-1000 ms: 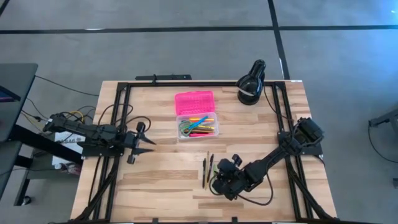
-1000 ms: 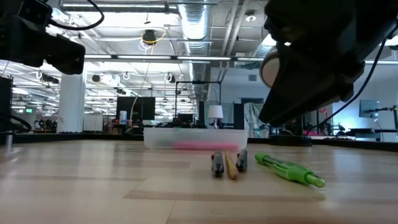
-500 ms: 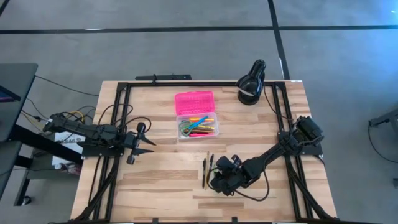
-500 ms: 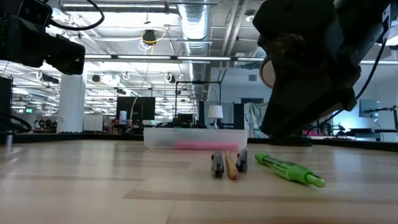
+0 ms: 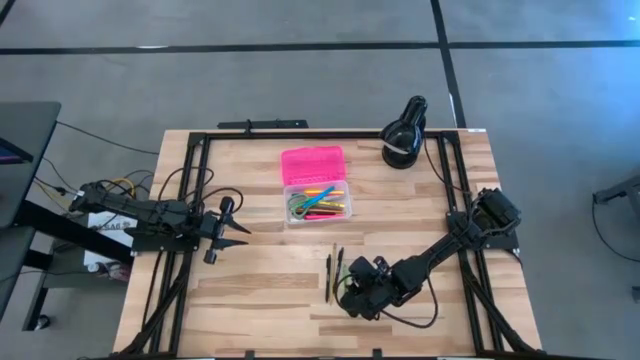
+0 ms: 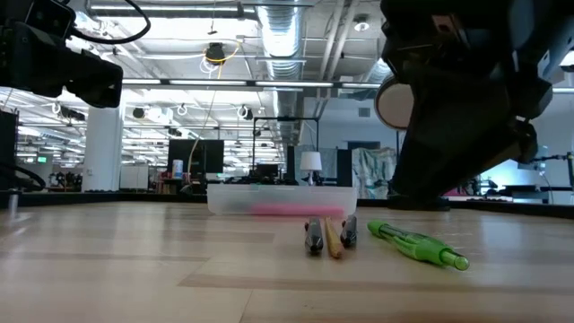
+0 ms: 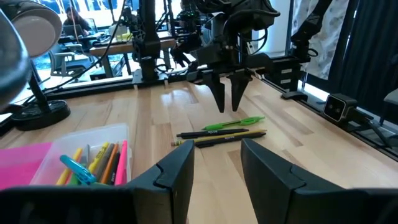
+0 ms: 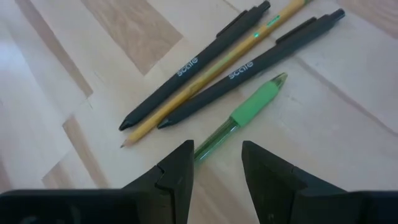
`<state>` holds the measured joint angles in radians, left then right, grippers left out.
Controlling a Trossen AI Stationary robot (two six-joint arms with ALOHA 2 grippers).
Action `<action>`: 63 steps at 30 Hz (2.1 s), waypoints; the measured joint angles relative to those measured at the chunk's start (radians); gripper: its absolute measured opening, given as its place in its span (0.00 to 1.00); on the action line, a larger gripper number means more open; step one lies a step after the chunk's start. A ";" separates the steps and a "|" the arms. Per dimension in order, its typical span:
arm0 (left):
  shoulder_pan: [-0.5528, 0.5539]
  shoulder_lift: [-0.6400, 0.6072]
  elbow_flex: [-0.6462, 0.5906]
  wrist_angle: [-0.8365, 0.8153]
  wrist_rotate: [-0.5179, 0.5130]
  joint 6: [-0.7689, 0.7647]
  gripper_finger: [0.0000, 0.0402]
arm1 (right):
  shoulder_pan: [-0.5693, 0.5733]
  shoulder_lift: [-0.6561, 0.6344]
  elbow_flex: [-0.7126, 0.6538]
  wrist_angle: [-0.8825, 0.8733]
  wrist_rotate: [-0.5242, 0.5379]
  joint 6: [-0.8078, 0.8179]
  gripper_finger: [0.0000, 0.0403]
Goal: Pick & place school supplies into a supply box
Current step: Put the green pen into the supply box
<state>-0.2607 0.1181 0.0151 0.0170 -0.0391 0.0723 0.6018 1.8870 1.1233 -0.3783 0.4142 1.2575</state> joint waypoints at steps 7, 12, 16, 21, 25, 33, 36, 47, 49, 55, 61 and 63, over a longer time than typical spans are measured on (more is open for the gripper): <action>0.000 0.000 0.000 -0.001 0.005 -0.004 0.32 | -0.009 0.036 0.000 0.034 0.005 -0.013 0.32; 0.000 -0.001 0.000 -0.001 0.008 -0.009 0.32 | -0.023 0.104 0.010 0.104 -0.023 -0.047 0.32; 0.000 -0.001 0.000 -0.001 0.008 -0.012 0.32 | -0.024 0.110 0.016 0.097 -0.013 -0.046 0.32; 0.000 -0.001 0.000 -0.001 0.008 -0.020 0.32 | -0.026 0.101 0.018 0.076 -0.010 -0.096 0.31; 0.000 -0.001 0.000 -0.001 0.007 -0.020 0.32 | -0.021 0.093 0.055 0.050 0.011 -0.314 0.29; 0.000 -0.001 0.000 -0.001 0.007 -0.033 0.32 | -0.035 0.092 0.118 0.048 0.045 -0.685 0.27; 0.000 -0.001 0.000 -0.001 0.007 -0.043 0.32 | -0.068 0.099 0.115 -0.030 0.053 -0.709 0.27; 0.000 -0.001 0.001 -0.004 0.012 -0.069 0.32 | -0.148 0.099 0.092 0.023 -0.020 -0.785 0.27; 0.000 -0.001 0.001 -0.004 0.014 -0.069 0.32 | -0.147 0.099 0.092 0.036 -0.020 -0.796 0.27; 0.000 -0.001 0.001 -0.004 0.015 -0.069 0.32 | -0.147 0.106 0.091 0.042 -0.025 -0.814 0.27; 0.000 -0.001 0.001 -0.004 0.016 -0.069 0.32 | -0.160 0.149 0.093 0.064 -0.069 -0.813 0.27; 0.000 0.000 0.001 -0.004 0.015 -0.069 0.32 | -0.161 0.163 0.095 0.065 -0.067 -0.811 0.27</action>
<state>-0.2604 0.1177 0.0158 0.0131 -0.0238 0.0029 0.4410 2.0500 1.2180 -0.3136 0.3468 0.4469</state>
